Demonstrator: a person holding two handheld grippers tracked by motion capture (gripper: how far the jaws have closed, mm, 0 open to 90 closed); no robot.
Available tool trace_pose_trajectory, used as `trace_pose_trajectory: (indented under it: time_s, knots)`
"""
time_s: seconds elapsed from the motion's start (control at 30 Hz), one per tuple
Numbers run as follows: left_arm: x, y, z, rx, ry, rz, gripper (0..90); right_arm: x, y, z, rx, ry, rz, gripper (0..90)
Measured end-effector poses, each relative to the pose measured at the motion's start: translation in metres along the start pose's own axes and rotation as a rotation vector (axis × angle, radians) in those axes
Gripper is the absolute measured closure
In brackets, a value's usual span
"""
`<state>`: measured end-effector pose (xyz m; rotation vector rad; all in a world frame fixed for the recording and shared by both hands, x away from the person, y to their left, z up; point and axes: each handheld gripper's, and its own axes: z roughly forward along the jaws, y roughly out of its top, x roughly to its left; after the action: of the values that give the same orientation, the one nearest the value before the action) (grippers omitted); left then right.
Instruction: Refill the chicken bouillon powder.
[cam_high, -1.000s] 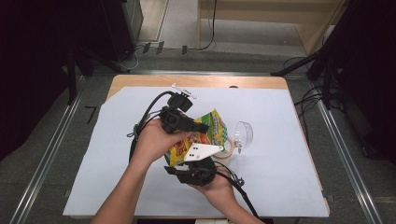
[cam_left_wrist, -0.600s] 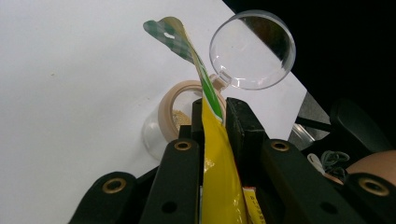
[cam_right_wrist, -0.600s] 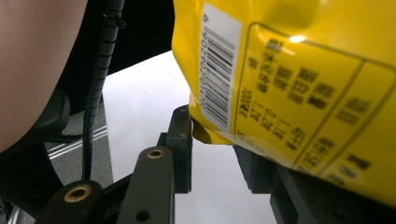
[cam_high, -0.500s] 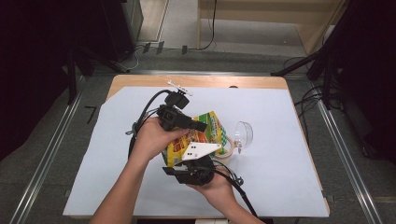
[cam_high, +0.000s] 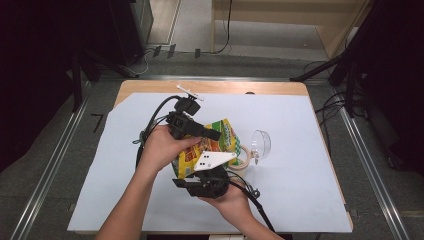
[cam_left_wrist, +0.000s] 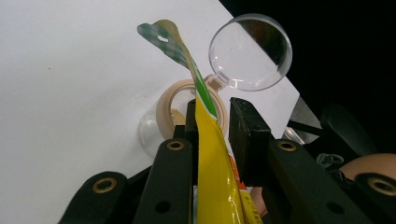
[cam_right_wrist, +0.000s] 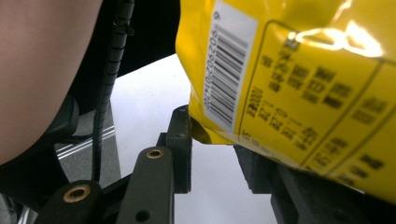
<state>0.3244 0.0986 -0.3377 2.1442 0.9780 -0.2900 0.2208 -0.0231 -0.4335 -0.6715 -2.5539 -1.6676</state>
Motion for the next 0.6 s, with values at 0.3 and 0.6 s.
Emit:
trace_pose_trajectory:
  time_s: [0.3, 0.6]
  knots:
    - [-0.009, -0.001, -0.003, -0.003, 0.013, 0.02, 80.0, -0.002, -0.002, 0.002, -0.002, -0.005, -0.009, 71.1]
    - [-0.013, 0.0, -0.003, -0.006, 0.028, 0.038, 79.6, -0.003, -0.004, 0.001, -0.009, -0.003, -0.007, 71.9]
